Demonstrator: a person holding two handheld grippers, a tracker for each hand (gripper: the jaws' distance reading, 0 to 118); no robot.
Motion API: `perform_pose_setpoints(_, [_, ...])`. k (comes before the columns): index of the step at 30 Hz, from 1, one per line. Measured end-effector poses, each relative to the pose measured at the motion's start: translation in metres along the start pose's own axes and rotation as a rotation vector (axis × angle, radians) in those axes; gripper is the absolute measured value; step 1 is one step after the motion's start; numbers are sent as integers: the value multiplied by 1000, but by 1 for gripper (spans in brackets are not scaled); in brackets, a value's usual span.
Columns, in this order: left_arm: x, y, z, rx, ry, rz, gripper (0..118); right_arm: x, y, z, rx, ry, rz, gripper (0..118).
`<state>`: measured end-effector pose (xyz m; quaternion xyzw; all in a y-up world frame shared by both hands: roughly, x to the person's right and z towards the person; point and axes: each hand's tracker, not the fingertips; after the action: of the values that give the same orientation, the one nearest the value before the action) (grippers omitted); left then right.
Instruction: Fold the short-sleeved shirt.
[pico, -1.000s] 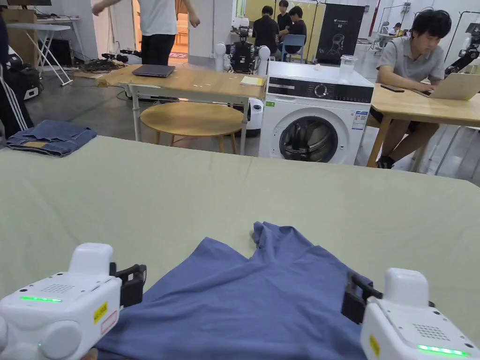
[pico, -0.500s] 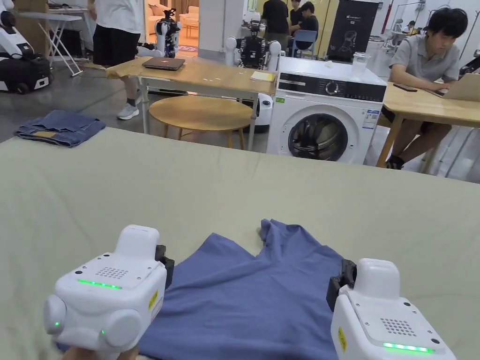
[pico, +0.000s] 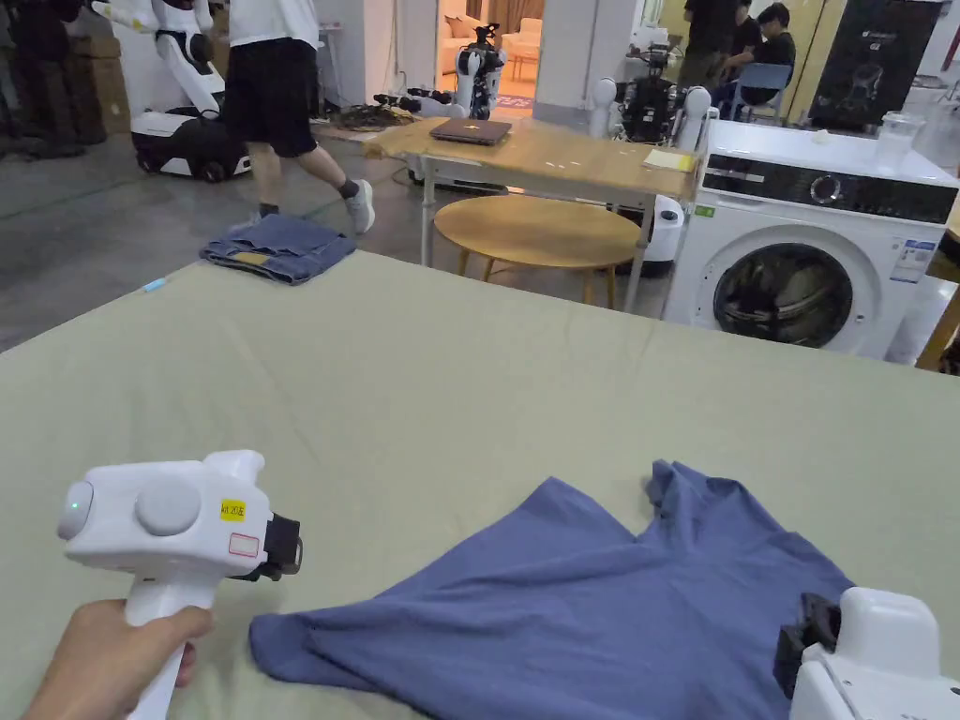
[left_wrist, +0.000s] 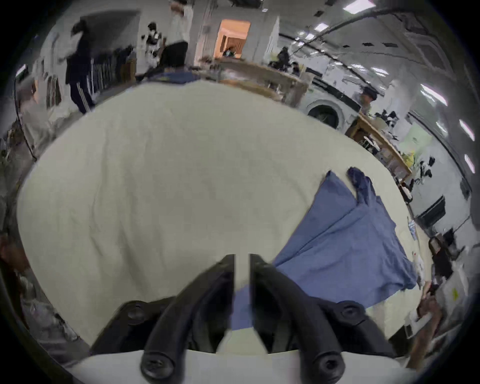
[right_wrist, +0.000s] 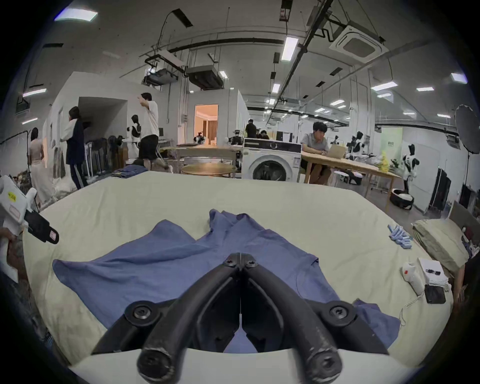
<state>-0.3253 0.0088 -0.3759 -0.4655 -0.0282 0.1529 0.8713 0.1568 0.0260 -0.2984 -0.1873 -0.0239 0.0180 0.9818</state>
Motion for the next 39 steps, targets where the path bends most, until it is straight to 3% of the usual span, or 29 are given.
perform_pose_setpoints(2, [-9, 1, -12, -45, -21, 37, 45, -2, -2, -3, -13, 6, -1, 0])
perform_pose_setpoints(4, [-12, -1, -23, -76, 29, 58, 60, -3, -4, -6, -25, 11, -2, 0])
perform_pose_setpoints(10, [-9, -19, -57, -203, 97, 56, 60, -5, -9, -10, -49, 17, -4, 0])
perform_pose_setpoints(15, [13, -31, -53, -165, 197, 4, 59, -6, -13, -12, -65, 16, 2, 0])
perform_pose_setpoints(19, [32, -47, -57, -112, 274, -85, 53, -5, -16, -15, -81, 17, 2, 0])
perform_pose_setpoints(22, [43, -55, -58, -90, 265, -107, 27, -3, -18, -17, -88, 16, -1, 0])
perform_pose_setpoints(23, [42, -54, -57, -84, 239, -108, 9, -3, -18, -18, -92, 16, -3, 0])
perform_pose_setpoints(24, [42, -54, -58, -93, 209, -121, 4, -2, -18, -20, -95, 19, -4, 0])
perform_pose_setpoints(32, [18, -41, -13, 59, 64, -5, 2, 11, -13, -27, -102, 16, 7, 0])
perform_pose_setpoints(39, [25, -32, -8, 101, 53, -41, 2, 48, 14, -76, -154, 29, -6, 0])
